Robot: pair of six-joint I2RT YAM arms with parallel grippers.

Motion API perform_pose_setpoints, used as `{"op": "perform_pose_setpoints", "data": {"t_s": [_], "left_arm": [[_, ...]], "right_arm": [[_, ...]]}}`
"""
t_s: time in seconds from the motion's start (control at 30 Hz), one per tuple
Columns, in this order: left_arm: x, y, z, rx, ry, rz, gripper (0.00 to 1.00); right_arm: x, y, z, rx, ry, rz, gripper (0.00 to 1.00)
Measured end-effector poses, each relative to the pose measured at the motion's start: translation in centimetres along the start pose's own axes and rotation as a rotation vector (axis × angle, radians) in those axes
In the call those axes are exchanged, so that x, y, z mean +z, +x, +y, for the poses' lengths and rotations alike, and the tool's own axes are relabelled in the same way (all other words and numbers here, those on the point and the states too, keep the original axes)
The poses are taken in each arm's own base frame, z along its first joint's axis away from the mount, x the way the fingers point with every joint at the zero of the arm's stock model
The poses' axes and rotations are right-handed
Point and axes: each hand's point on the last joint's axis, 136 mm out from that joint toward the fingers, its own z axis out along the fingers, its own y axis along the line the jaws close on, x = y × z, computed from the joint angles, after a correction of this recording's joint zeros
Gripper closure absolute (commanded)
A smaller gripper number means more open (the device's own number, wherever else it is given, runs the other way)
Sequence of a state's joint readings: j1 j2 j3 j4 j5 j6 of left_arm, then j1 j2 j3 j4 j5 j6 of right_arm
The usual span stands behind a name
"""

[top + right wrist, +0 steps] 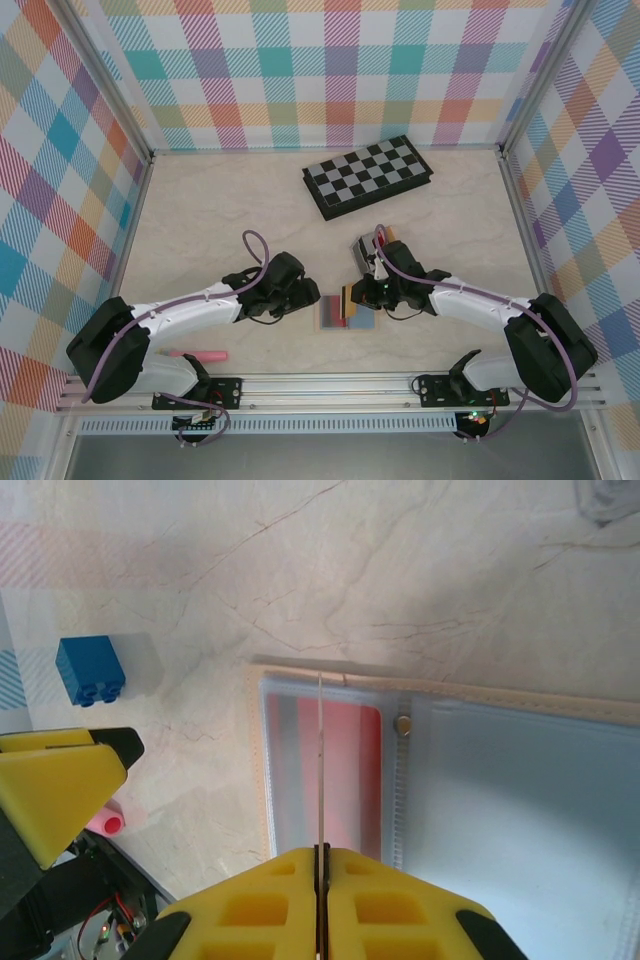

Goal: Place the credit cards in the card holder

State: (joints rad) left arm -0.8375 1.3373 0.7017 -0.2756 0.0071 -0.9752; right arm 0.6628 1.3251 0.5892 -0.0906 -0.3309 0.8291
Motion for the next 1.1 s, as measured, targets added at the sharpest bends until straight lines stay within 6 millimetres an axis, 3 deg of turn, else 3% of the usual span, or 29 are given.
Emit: {"op": "perform_pose_setpoints", "data": {"t_s": [0.23,0.6,1.1], "left_arm": [[1.7,0.9,-0.6,0.011,0.026,0.060,0.40],[4.0,2.5,0.3,0.025,-0.012,0.147,0.54],[4.5,2.8,0.1,0.032,-0.016,0.160,0.71]], "right_arm": [[0.1,0.4,-0.7,0.004,0.009,0.002,0.92],[0.4,0.8,-1.5,0.006,0.014,0.002,0.92],[1.8,1.4,-1.5,0.015,-0.051,0.033,0.92]]}}
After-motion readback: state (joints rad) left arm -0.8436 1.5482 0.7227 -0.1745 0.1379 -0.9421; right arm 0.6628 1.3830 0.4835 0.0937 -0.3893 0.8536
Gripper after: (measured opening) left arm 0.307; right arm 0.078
